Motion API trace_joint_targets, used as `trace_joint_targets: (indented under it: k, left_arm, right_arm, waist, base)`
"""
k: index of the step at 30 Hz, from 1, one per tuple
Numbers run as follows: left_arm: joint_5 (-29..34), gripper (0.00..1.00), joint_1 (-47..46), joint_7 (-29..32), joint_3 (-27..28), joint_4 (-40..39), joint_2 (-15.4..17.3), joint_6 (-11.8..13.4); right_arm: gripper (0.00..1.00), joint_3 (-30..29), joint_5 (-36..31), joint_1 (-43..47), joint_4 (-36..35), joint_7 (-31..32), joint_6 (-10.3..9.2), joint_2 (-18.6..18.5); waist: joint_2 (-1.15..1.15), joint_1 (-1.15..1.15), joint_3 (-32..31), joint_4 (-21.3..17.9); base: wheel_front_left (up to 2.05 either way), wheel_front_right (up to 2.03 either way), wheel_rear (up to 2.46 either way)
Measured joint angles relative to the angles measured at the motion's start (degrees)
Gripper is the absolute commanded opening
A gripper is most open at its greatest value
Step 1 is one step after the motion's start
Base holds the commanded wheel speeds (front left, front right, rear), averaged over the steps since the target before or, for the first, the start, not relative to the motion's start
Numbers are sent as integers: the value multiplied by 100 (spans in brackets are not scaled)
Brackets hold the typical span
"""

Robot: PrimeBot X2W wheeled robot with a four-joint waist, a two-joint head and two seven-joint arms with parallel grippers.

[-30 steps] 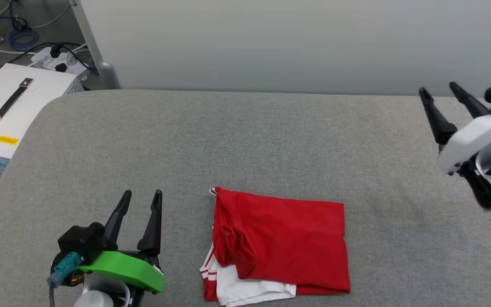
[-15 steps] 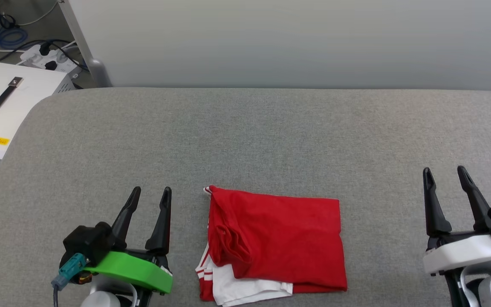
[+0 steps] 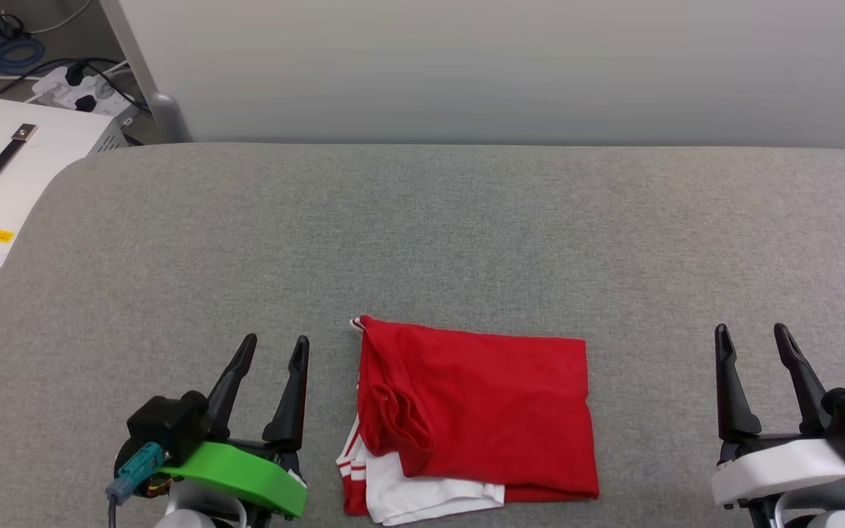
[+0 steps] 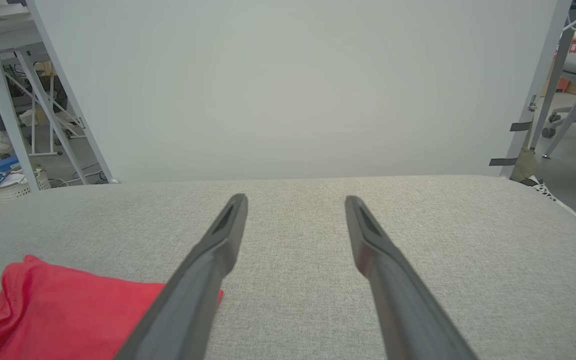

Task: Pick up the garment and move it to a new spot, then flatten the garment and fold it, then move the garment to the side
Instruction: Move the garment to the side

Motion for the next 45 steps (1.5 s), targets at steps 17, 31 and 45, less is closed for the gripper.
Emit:
trace_joint_targets:
  k: [17, 31, 45]
  left_arm:
    - [4, 100, 4, 0, -14, 34, 13, 0]
    - [5, 100, -265, 0, -200, 69, 57, 0]
    - [5, 100, -416, 0, -211, 77, 54, 0]
  right_arm:
    - [100, 444, 156, -47, -308, 2552, 0, -18]
    - [100, 464, 687, -749, -275, 5912, 0, 51]
    - [100, 776, 1060, -1173, 739, 5587, 0, 52]
  waist:
    - [0, 0, 162, 86]
    - [0, 0, 626, 467]
    - [0, 0, 987, 878]
  base:
    - [0, 0, 0]
    - [0, 0, 0]
    - [0, 0, 0]
